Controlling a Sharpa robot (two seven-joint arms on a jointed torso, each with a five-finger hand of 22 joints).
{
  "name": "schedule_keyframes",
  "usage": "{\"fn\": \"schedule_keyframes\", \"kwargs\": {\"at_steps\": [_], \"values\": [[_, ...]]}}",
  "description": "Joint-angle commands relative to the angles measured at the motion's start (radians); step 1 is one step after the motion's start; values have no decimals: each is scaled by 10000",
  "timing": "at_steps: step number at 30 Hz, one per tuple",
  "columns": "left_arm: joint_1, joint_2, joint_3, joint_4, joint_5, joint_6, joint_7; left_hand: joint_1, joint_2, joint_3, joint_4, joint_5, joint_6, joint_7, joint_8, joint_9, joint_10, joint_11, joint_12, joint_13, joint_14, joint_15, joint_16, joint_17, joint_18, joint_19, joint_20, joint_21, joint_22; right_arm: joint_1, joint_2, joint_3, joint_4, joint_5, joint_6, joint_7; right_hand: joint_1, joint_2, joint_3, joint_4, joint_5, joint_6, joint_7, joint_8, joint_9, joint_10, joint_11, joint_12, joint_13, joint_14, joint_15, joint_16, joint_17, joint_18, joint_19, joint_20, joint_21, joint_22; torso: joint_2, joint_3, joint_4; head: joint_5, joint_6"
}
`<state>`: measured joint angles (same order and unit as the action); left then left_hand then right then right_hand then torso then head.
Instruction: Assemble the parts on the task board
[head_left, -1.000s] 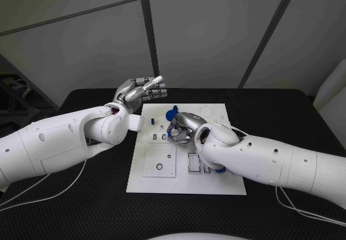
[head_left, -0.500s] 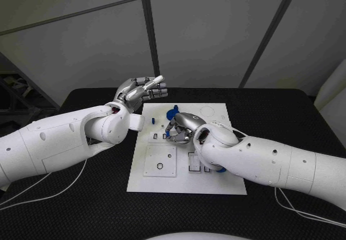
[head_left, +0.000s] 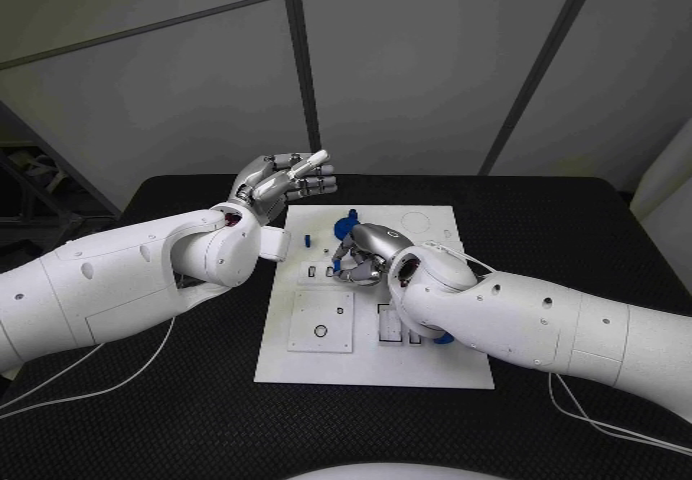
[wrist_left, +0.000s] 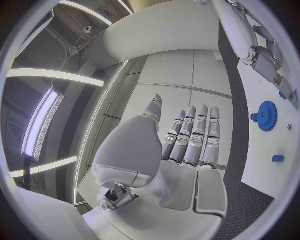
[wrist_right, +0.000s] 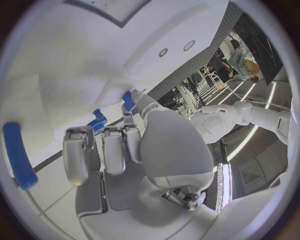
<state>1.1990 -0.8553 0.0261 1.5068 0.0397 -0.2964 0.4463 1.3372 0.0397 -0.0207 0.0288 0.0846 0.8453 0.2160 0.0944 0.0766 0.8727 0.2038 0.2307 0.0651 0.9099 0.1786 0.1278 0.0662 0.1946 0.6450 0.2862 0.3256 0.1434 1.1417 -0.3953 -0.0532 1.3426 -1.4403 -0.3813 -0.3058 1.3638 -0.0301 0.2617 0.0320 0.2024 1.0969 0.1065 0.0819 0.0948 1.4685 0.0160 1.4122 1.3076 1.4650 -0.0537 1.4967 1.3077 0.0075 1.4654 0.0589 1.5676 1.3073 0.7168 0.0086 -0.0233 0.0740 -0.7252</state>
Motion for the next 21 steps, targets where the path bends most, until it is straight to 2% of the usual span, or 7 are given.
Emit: {"fn": "schedule_keyframes", "kwargs": {"at_steps": [1,21], "values": [[17,4,9,5,-65,117,22,-8,66,13,-40,-32,35,347,-36,-10,57,26,-65,-7,64,18,-50,-7,-164,45,-8,42,-16,-5,-16,-10,-28,42,176,15,-27,35,-27,-46,-13,226,-164,-7,176,69,-60,27,1228,728,-64,-27,1190,-75,1054,-66,32,2635,-4,3,-13,-6,-17],[17,-10,9,10,-65,89,16,-15,62,0,-56,-32,29,354,-53,-15,51,32,-83,-9,65,21,-60,-9,-166,50,-8,45,-21,-5,-106,-10,62,-21,703,-144,-185,-137,-99,-79,-82,115,-128,-125,180,25,-33,-32,1182,718,-51,-55,1150,-75,1054,-59,32,2635,-1,0,-10,-6,-57]]}}
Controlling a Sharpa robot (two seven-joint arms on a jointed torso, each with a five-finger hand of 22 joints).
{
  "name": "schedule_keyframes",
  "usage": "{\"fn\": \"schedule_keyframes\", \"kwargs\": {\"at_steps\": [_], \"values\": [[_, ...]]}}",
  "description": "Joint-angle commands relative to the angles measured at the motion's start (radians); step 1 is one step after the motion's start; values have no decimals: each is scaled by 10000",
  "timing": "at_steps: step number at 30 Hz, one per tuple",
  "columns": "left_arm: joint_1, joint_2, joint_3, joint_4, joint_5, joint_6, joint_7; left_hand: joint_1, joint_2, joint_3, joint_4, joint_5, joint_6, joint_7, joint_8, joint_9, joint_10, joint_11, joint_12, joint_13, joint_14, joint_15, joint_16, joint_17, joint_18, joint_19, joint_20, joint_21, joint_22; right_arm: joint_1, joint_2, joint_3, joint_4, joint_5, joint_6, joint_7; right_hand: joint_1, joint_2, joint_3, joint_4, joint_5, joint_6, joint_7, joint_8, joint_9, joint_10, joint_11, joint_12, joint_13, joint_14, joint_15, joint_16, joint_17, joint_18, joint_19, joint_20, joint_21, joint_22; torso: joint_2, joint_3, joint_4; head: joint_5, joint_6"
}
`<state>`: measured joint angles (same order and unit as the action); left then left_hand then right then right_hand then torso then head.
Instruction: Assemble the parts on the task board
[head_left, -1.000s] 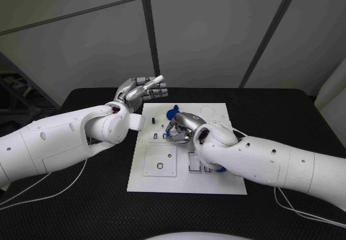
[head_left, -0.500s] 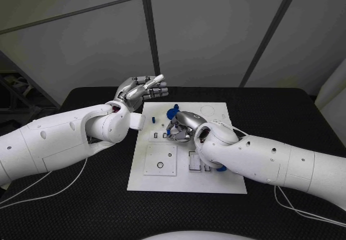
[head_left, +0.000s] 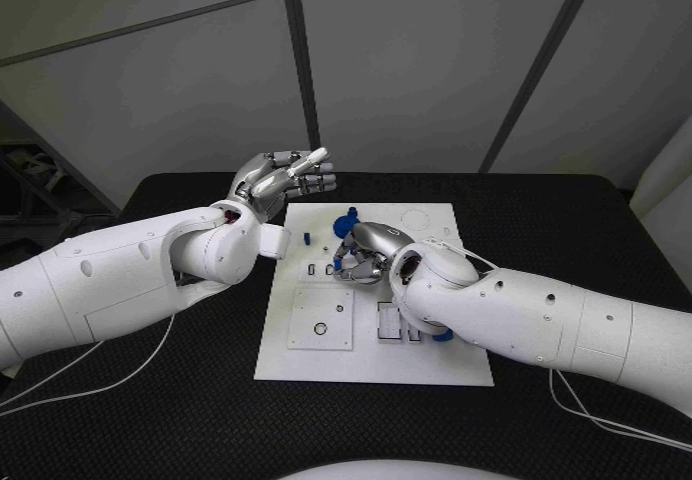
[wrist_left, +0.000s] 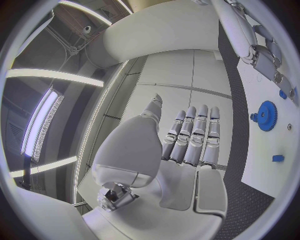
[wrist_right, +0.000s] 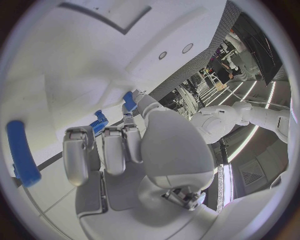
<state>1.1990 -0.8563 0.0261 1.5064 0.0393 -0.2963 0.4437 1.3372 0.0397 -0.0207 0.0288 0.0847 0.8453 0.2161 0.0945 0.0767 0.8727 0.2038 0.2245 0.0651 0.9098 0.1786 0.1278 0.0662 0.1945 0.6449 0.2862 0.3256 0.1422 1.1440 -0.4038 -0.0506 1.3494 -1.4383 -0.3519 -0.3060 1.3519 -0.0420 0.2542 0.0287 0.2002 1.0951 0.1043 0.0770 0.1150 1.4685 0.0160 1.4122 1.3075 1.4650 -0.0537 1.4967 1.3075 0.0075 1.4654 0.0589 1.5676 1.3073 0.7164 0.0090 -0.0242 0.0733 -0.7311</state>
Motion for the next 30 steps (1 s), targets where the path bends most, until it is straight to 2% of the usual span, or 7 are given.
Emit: {"fn": "schedule_keyframes", "kwargs": {"at_steps": [1,17,30], "values": [[17,0,9,14,-60,88,42,-15,62,0,-56,-32,29,353,-53,-16,51,32,-21,-9,65,21,-60,-9,-165,50,-8,45,-9,-28,-21,-37,-4,-52,405,-148,-69,-22,-25,-47,-61,128,-104,-81,-23,24,-32,-33,1181,718,-51,-55,1151,-75,1054,-59,32,2635,4,-3,-2,1,2],[17,-3,9,11,-60,85,38,-15,62,0,-56,-32,29,353,-53,-16,51,32,-21,-9,65,21,-60,-9,-165,50,-8,45,-9,-28,-16,-37,-8,-237,304,-304,-216,-284,-62,-115,-68,-394,40,-176,-105,-92,85,-188,1058,699,32,-107,1078,-75,1054,6,32,2635,5,-1,-5,5,-15],[17,5,9,1,-60,94,31,-15,62,0,-56,-32,29,353,-53,-16,51,32,-21,-9,65,21,-60,-9,-165,50,-8,45,-9,-28,12,-37,-32,-369,253,-346,-257,-356,-61,-134,-72,-585,91,-168,-135,-133,130,-243,1012,693,70,-127,1049,-75,1054,40,32,2635,5,-1,2,-14,-36]]}}
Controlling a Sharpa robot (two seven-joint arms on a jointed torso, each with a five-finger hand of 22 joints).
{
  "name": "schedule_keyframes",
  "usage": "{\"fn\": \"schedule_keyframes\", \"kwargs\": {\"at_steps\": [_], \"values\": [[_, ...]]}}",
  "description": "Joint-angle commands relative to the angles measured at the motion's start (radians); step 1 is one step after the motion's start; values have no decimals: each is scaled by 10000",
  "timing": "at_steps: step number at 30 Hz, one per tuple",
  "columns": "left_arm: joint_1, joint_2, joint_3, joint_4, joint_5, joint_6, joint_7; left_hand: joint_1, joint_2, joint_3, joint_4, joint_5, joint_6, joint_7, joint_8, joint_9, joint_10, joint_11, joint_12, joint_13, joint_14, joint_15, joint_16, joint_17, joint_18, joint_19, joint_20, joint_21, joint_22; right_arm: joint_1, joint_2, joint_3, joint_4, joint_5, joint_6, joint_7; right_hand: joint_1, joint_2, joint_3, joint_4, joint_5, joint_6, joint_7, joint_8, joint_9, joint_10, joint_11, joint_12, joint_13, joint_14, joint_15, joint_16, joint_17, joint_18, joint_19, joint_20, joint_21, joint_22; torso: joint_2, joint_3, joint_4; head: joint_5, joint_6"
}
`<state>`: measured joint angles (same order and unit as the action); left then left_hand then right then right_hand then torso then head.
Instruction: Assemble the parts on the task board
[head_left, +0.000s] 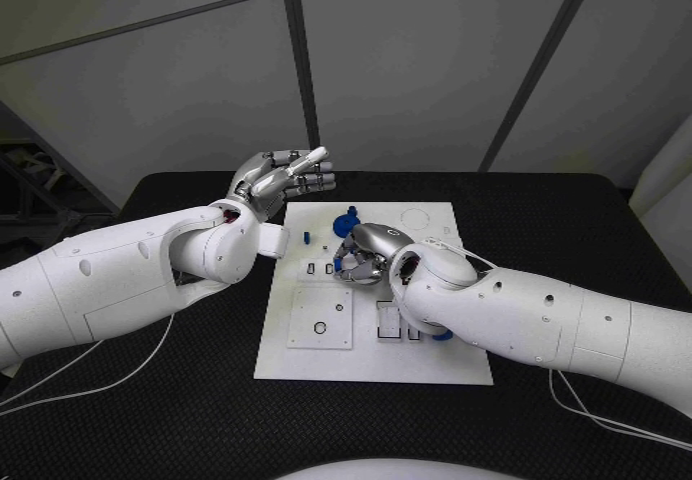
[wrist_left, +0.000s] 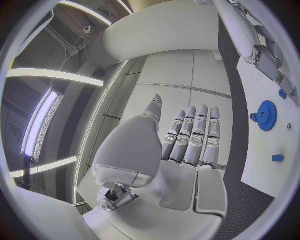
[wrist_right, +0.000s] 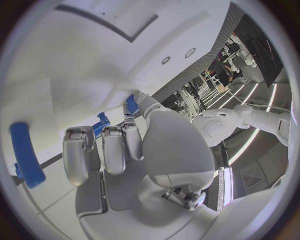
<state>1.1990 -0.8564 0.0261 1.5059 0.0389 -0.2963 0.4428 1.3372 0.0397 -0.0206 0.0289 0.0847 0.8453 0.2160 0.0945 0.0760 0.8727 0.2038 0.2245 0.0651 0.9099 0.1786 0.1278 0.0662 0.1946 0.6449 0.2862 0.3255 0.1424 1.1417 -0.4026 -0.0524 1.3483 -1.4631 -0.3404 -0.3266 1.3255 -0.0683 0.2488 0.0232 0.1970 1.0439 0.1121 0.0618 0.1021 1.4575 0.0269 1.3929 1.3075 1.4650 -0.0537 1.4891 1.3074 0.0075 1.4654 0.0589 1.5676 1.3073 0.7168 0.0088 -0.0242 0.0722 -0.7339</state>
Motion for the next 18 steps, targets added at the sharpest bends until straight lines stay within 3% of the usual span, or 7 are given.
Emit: {"fn": "schedule_keyframes", "kwargs": {"at_steps": [1,6,9,13,16,18], "values": [[17,6,9,4,-57,95,40,-15,62,0,-57,-32,29,353,-53,-10,51,32,-21,-10,65,21,-60,-9,-166,51,-7,46,-12,-5,3,-19,-23,-124,131,-141,-11,-113,-15,-77,-44,-100,20,-14,-11,-30,28,-61,1003,691,76,-56,1042,-75,1054,46,32,2635,1,1,2,-3,-8],[17,6,9,3,-57,96,33,-15,62,0,-57,-32,29,353,-53,-10,51,32,-21,-10,65,21,-60,-9,-166,51,-7,46,-12,-5,6,-19,-29,-121,51,-115,-209,-282,-130,-2,-151,-365,72,-15,-54,-84,79,-136,939,684,119,-78,1014,-75,1054,90,32,2635,2,-3,-4,-7,-24],[17,5,9,0,-57,97,27,-28,67,-16,-75,-31,19,361,-77,-17,41,39,-47,-12,71,23,-72,-11,-169,57,-7,49,-19,-5,3,-19,-33,-89,-62,-62,-410,-419,-328,156,-989,-597,92,5,-78,-150,104,-232,853,671,151,-112,966,-75,1054,126,32,2635,-1,-4,-8,-10,-16],[17,2,9,-1,-57,102,19,-28,67,-16,-75,-31,19,361,-77,-17,41,39,-47,-12,71,23,-72,-11,-169,57,-7,49,-19,-4,-4,-19,-29,-70,-306,-5,-537,-594,-528,358,-1326,-853,121,-12,-108,-241,142,-356,743,662,170,-139,928,-75,1054,150,32,2635,-3,-1,-3,-15,-17],[17,-1,9,-4,-57,110,12,-30,68,-17,-76,-31,18,361,-78,-17,40,40,-49,-12,72,23,-73,-11,-169,58,-7,49,-20,-4,-15,-19,-29,24,-720,168,-558,-843,-746,704,-1449,-1267,196,-11,-178,-425,205,-617,515,639,222,-199,839,-75,1054,182,32,2635,-6,-1,1,-20,-11],[17,-5,9,-9,-69,119,4,-31,70,-18,-78,-31,18,360,-80,-18,40,40,-50,-12,73,23,-73,-11,-169,59,-7,50,-20,-4,-31,-19,-14,122,-1162,416,-409,-1120,-946,1149,-1434,-1646,279,-8,-276,-501,274,-727,411,630,274,-229,800,-75,1054,234,32,2635,-8,-2,0,-21,-5]]}}
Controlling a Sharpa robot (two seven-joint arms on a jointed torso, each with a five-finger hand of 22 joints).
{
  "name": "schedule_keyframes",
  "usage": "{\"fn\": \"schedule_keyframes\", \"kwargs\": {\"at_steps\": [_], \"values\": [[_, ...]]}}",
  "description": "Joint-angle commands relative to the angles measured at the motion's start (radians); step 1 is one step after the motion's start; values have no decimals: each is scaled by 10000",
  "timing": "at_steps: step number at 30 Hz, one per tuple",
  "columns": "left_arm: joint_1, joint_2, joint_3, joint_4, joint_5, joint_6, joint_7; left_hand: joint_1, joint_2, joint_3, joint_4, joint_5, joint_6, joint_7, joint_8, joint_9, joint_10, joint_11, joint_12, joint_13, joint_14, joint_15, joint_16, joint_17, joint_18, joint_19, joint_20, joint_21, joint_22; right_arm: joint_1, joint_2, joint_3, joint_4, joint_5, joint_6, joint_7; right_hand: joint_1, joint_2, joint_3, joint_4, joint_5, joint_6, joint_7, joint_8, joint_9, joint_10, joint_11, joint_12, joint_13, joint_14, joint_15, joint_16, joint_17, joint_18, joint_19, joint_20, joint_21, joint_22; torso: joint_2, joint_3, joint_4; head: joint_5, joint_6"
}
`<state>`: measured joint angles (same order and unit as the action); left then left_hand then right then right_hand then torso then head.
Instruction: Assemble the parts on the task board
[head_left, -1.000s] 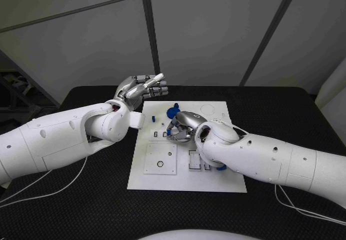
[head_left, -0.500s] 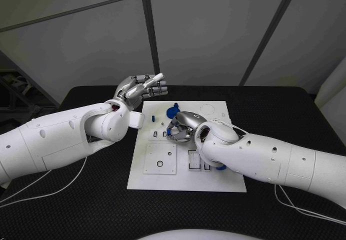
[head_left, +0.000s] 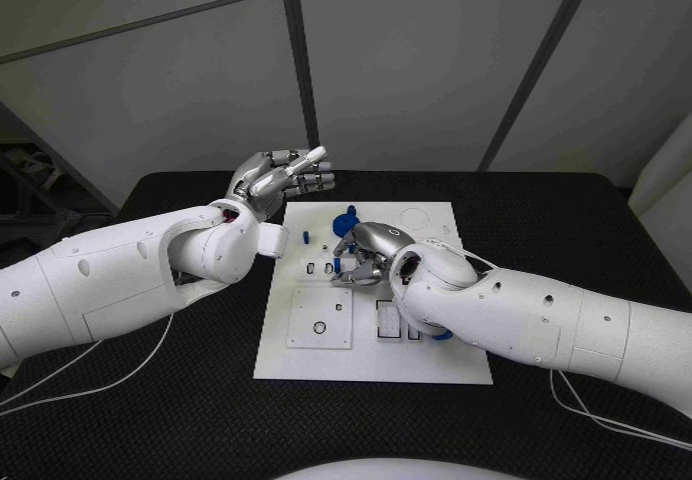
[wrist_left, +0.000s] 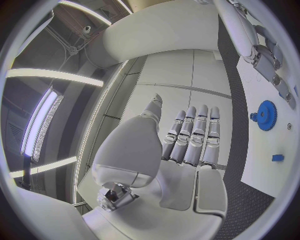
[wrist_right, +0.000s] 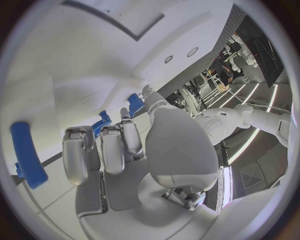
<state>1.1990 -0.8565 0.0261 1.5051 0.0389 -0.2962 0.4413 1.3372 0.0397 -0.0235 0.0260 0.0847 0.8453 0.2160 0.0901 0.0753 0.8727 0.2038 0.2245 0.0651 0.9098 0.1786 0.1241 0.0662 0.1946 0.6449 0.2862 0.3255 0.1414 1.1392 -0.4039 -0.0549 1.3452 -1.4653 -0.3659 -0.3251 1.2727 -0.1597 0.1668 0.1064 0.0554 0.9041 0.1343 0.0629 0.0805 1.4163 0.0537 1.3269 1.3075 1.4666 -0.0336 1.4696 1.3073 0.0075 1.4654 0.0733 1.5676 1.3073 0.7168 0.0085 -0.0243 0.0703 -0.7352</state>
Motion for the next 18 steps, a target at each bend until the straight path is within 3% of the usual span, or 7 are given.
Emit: {"fn": "schedule_keyframes", "kwargs": {"at_steps": [1,5,12,15,18], "values": [[17,-5,9,-3,-83,122,14,-31,71,10,-50,-30,18,360,-36,-10,41,39,-51,-12,75,23,-36,-11,-169,60,-8,50,-10,20,-27,6,29,173,-1055,502,359,-263,-204,705,-57,-378,97,38,-96,-99,29,-84,386,613,110,-43,792,-75,1054,131,32,2635,-11,3,0,-2,13],[16,-15,9,-24,-194,171,-37,-59,135,-17,-109,-31,82,306,-61,-10,106,-5,-85,-5,342,-47,47,17,-129,274,-35,173,12,20,-126,6,182,261,-1620,990,812,-429,-350,1310,-17,-413,102,30,-105,-97,54,-79,365,617,120,-46,796,-75,1054,152,32,2635,-15,11,8,0,27],[16,-86,9,-126,-736,364,-438,-199,302,-145,-217,-112,544,178,-2,37,721,-209,-3,31,1291,-319,294,44,-92,1049,-265,579,82,30,-906,15,1089,558,-2222,2337,1242,-378,-326,1543,-16,-295,74,60,-88,-115,33,-107,321,604,106,-81,746,-75,1054,144,32,2635,-56,6,-32,43,116],[16,-110,9,-236,-1245,575,-796,-189,389,-170,-279,-94,971,-40,115,85,1345,-432,161,53,1989,-564,487,155,-84,1562,-485,843,148,128,-1472,29,1630,1024,-2085,3073,1431,-268,-265,1532,-15,-79,30,136,-51,-167,-4,-184,247,581,83,-133,671,-75,1054,128,32,2635,-112,0,-65,79,129],[16,-106,10,-456,-2076,990,-1390,-182,475,-190,-316,-69,1449,-286,239,158,1960,-685,253,51,2606,-811,629,298,-83,2098,-719,1117,221,342,-2110,63,2138,1916,-1446,3579,1604,-101,-187,1433,18,262,-47,246,1,-405,-72,-546,-71,479,30,-362,343,-45,986,86,-57,2541,-221,2,-79,92,105]]}}
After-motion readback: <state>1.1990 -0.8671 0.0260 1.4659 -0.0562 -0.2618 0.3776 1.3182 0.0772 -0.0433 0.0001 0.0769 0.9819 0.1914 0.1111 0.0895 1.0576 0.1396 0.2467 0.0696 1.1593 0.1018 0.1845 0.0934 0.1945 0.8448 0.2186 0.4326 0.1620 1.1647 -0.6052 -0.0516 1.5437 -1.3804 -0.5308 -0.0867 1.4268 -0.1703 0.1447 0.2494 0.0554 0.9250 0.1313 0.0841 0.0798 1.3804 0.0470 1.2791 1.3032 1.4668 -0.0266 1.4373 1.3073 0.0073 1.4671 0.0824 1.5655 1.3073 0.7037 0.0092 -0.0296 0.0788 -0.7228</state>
